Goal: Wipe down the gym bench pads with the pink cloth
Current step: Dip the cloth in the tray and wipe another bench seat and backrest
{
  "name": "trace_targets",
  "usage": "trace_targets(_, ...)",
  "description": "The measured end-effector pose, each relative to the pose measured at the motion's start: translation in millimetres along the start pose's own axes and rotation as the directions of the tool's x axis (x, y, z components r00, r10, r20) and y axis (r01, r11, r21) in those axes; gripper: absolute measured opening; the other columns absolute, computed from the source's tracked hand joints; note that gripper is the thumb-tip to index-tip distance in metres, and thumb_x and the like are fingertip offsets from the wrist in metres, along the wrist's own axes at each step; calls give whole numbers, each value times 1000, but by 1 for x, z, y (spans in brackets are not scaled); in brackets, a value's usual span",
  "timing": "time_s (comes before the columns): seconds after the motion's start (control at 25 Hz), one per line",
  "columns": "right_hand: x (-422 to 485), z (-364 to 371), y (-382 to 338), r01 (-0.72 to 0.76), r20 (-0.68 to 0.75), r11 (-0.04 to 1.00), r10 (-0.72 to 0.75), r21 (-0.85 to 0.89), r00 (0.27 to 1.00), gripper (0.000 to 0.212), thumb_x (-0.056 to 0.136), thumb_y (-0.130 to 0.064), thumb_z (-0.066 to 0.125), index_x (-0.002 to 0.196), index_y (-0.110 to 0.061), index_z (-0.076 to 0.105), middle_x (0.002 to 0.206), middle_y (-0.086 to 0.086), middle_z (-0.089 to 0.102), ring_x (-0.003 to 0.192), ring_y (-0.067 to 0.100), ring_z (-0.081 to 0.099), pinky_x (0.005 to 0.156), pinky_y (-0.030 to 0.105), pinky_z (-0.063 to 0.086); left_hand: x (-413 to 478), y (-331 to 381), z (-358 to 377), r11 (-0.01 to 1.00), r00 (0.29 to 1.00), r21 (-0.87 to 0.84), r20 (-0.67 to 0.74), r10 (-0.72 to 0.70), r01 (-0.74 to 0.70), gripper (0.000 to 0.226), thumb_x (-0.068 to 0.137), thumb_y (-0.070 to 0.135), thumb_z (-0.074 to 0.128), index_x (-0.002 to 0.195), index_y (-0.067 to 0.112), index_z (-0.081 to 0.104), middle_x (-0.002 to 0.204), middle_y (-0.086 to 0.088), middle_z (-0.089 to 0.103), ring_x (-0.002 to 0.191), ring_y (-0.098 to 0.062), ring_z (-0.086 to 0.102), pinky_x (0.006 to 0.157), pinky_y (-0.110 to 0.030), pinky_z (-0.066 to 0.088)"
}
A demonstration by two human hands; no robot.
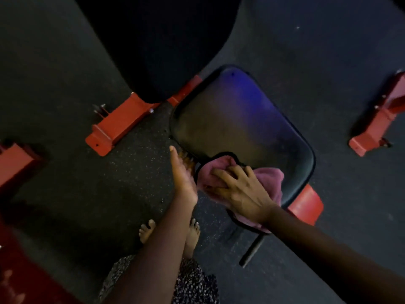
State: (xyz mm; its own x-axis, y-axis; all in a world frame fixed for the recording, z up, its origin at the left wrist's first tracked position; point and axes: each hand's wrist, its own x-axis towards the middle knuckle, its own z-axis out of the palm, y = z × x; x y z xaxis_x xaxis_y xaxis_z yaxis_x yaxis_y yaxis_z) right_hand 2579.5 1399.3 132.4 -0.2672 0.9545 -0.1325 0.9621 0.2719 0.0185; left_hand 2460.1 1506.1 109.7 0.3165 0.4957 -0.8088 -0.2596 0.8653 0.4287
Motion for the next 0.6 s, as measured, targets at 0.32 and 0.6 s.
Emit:
trace_targets(0.32,109,-41,52,475,295,880,-447,-27,844,41,65,-56,71,102,-41,66,128,0,53,97,27,53,64,43,51,11,25,-39,998,999,-34,24,-42,43,75,88,71,16,139,22,42,139,-4,50,129,-21,45,115,-41,26)
trace_targets(0.6,187,-56,72,403,362,913,-399,68,842,54,83,-52,56,134,-45,41,150,-5,27,132,26,26,104,49,30,5,13,-13,977,980,-211,-201,-2,-41,69,91,65,18,141,22,39,139,-4,48,127,-23,46,109,-39,26)
